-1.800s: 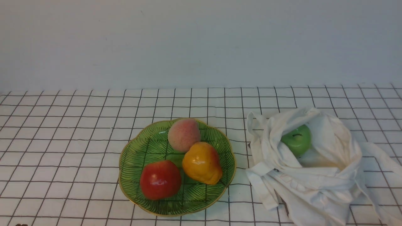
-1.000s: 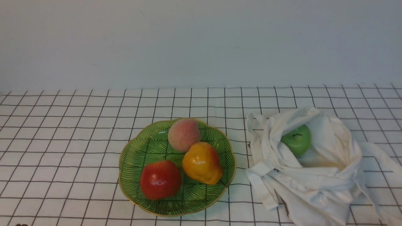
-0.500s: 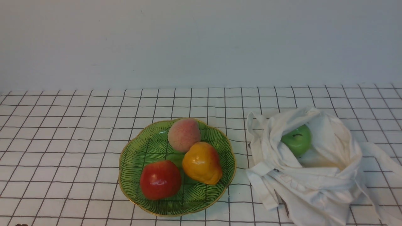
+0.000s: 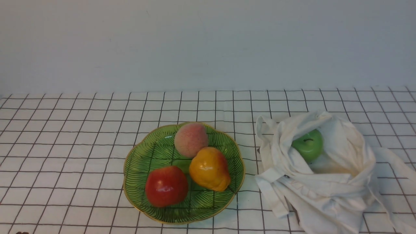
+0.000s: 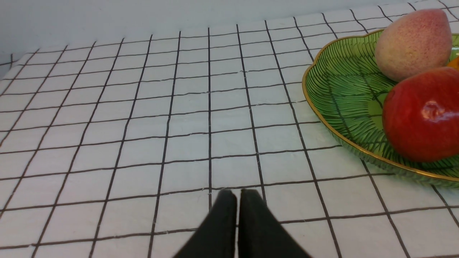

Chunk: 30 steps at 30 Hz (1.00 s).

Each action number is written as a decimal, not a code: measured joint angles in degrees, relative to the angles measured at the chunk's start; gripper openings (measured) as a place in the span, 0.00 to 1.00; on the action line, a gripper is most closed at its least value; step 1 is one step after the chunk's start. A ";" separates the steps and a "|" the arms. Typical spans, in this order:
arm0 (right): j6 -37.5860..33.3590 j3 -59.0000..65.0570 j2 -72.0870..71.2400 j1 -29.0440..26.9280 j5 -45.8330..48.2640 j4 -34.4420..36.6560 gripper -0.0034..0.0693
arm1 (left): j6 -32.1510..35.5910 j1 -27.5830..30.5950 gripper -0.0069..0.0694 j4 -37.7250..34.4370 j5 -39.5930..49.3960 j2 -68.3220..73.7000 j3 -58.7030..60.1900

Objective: Take the fruit out of the bag on the white checkered tablecloth and place them on the plate.
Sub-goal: 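Reach into the cloth bag and grasp a fruit inside it with the right gripper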

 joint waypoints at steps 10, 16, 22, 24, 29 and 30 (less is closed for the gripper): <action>-9.41 -33.68 38.14 3.97 40.61 -9.85 0.03 | 0.00 0.00 0.08 0.00 0.00 0.00 0.00; -21.08 -43.36 59.32 4.17 44.89 -4.96 0.04 | 0.00 0.00 0.08 0.00 0.00 0.00 0.00; -32.68 -49.60 77.42 7.19 41.57 2.00 0.19 | 0.00 0.00 0.08 0.00 0.00 0.00 0.00; -33.52 -50.99 81.46 7.58 40.42 2.30 0.28 | 0.00 0.00 0.08 0.00 0.00 0.00 0.00; -33.21 -54.31 91.11 7.64 36.91 2.66 0.58 | 0.00 0.00 0.08 0.00 0.00 0.00 0.00; -33.06 -54.85 92.37 7.64 35.90 2.77 0.63 | 0.00 0.00 0.08 0.00 0.00 0.00 0.00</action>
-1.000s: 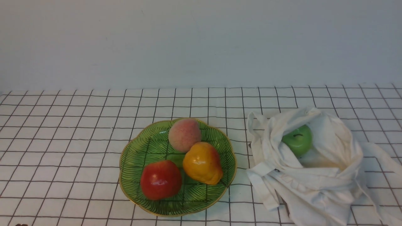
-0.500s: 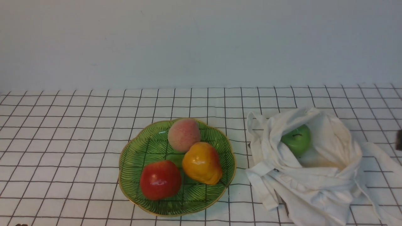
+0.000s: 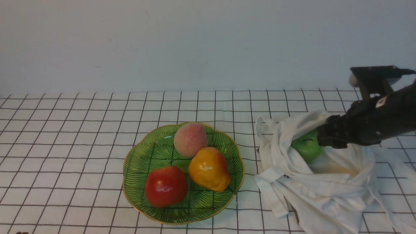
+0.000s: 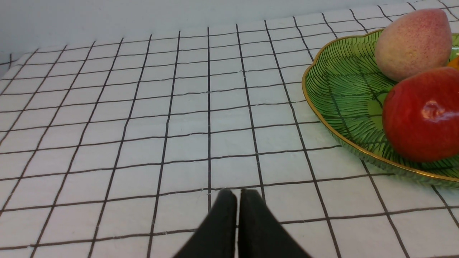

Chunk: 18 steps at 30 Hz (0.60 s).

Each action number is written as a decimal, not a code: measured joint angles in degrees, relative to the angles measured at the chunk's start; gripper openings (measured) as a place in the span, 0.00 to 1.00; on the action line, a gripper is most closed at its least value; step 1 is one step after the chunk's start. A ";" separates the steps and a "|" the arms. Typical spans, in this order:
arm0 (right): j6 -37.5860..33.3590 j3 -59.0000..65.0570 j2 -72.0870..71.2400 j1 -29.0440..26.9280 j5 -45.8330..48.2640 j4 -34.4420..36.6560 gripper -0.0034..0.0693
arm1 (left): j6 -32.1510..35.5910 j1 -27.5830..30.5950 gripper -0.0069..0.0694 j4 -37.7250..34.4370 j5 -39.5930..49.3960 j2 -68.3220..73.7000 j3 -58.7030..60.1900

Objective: Take the fruit out of the bag on the white checkered tablecloth and place them on the plate.
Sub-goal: 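Reach into the cloth bag and grasp a fruit inside it with the right gripper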

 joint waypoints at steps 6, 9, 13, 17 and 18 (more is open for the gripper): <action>0.06 -2.02 7.80 0.04 -4.83 1.20 0.81 | 0.00 0.00 0.08 0.00 0.00 0.00 0.00; -0.32 -2.96 10.60 0.04 -5.35 3.64 0.82 | 0.00 0.00 0.08 0.00 0.00 0.00 0.00; -1.33 -4.43 13.20 0.17 -5.87 7.12 0.82 | 0.00 0.00 0.08 0.00 0.00 0.00 0.00; -1.85 -5.22 14.66 0.18 -6.62 8.56 0.73 | 0.00 0.00 0.08 0.00 0.00 0.00 0.00; -1.89 -5.24 14.82 0.18 -6.89 8.62 0.70 | 0.00 0.00 0.08 0.00 0.00 0.00 0.00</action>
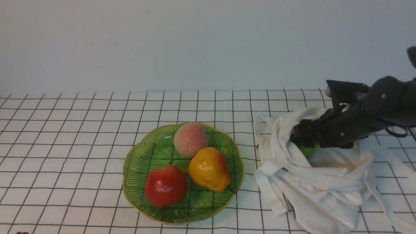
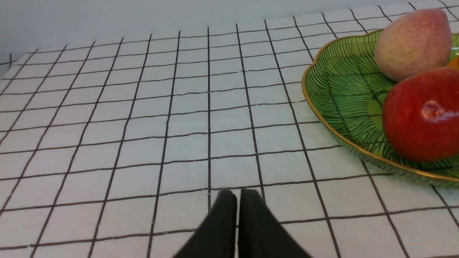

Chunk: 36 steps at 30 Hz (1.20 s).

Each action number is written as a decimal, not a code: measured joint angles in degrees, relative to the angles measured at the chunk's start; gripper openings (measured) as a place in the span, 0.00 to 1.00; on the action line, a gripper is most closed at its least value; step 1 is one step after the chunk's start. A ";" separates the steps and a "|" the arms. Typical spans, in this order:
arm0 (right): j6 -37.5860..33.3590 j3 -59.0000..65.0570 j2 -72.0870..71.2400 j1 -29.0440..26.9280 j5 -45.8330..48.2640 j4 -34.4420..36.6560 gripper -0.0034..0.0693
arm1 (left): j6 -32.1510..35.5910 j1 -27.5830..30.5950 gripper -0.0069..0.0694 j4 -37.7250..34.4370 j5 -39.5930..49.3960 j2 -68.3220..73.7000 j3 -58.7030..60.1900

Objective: Take the fruit out of the bag on the white checkered tablecloth and place them on the plate.
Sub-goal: 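Reach into the cloth bag and grasp a fruit inside it with the right gripper, then move the fruit from the bag and place it onto the plate with the right gripper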

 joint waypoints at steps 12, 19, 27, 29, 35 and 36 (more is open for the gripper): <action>1.48 0.03 -7.33 0.05 11.77 -7.27 0.70 | 0.00 0.00 0.08 0.00 0.00 0.00 0.00; 5.54 0.07 -20.16 0.05 23.75 -12.12 0.70 | 0.00 0.00 0.08 0.00 0.00 0.00 0.00; 13.87 0.14 -30.54 0.05 28.69 -21.89 0.70 | 0.00 0.00 0.08 0.00 0.00 0.00 0.00; 12.34 0.14 -34.08 1.57 28.46 -17.49 0.70 | 0.00 0.00 0.08 0.00 0.00 0.00 0.00; 1.38 0.14 -35.07 11.96 22.58 -1.03 0.70 | 0.00 0.00 0.08 0.00 0.00 0.00 0.00; -1.03 0.14 -33.74 14.68 20.94 1.55 0.70 | 0.00 0.00 0.08 0.00 0.00 0.00 0.00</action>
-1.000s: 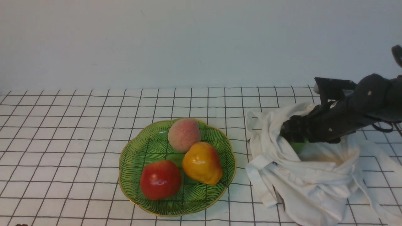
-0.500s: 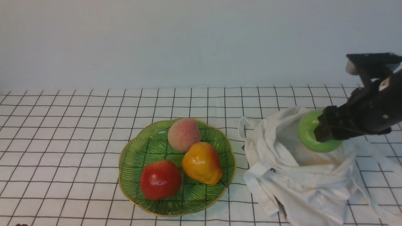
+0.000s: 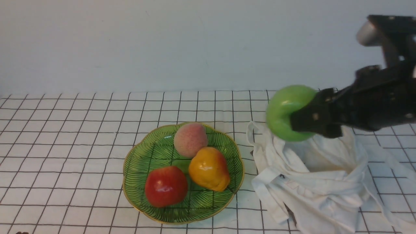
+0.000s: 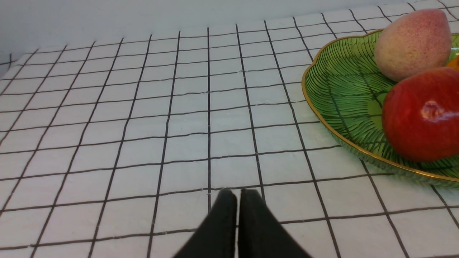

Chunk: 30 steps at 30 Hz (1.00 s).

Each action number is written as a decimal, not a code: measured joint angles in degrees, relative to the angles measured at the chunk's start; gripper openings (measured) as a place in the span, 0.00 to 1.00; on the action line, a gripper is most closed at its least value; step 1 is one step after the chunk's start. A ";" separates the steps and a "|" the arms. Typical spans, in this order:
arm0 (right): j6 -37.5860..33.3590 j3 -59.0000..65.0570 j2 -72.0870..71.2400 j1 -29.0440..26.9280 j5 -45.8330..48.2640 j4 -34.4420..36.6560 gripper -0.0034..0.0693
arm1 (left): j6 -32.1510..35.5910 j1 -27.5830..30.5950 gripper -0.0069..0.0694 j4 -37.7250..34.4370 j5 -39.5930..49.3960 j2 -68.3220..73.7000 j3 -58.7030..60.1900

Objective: Take the fruit out of the bag on the white checkered tablecloth and place them on the plate.
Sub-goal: 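Move the fruit from the bag and place it onto the plate with the right gripper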

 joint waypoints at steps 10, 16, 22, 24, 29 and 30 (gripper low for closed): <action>-5.91 -6.75 21.23 17.87 -6.59 2.41 0.70 | 0.00 0.00 0.08 0.00 0.00 0.00 0.00; -1.19 -11.69 32.39 18.69 -6.07 -1.25 0.70 | 0.00 0.00 0.08 0.00 0.00 0.00 0.00; 2.57 -12.73 35.45 18.79 -7.74 -5.36 0.70 | 0.00 0.00 0.08 0.00 0.00 0.00 0.00; 4.08 -13.09 35.45 18.79 -7.85 -5.82 0.74 | 0.00 0.00 0.08 0.00 0.00 0.00 0.00; 5.94 -16.57 35.45 18.79 -3.88 -6.21 0.96 | 0.00 0.00 0.08 0.00 0.00 0.00 0.00; 6.42 -17.95 35.45 18.79 -1.93 -6.41 0.98 | 0.00 0.00 0.08 0.00 0.00 0.00 0.00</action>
